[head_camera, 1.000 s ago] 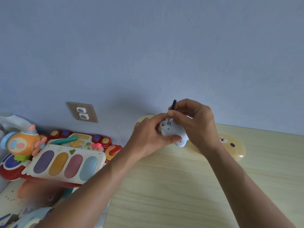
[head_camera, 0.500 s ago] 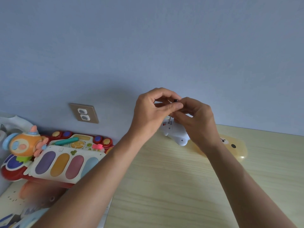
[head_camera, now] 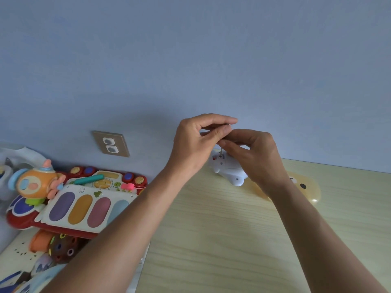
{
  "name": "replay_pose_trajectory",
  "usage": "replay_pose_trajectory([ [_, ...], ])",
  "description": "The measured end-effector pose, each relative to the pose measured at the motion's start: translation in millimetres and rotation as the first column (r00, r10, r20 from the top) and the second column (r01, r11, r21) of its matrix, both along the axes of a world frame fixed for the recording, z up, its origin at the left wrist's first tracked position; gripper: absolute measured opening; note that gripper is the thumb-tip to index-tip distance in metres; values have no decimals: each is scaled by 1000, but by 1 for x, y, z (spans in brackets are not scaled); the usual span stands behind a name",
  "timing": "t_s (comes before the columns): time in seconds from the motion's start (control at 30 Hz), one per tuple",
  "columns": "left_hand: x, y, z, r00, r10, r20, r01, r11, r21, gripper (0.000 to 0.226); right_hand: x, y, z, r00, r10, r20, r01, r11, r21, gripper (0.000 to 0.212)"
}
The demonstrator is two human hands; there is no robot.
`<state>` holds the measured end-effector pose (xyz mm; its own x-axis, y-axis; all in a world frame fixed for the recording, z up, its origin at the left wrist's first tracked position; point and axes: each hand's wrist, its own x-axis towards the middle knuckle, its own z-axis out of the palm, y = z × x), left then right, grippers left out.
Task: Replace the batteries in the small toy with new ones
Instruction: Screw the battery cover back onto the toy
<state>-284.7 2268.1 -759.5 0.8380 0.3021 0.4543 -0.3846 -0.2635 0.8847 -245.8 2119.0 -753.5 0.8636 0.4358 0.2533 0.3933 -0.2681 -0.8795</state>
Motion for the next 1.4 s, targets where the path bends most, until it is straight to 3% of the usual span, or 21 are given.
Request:
replay_pose_trajectory([
  [1.4, -3, -11, 0, 999, 42, -21, -42, 999, -11, 14, -5, -1, 1, 995, -74, -73, 76, 997, 29, 9],
])
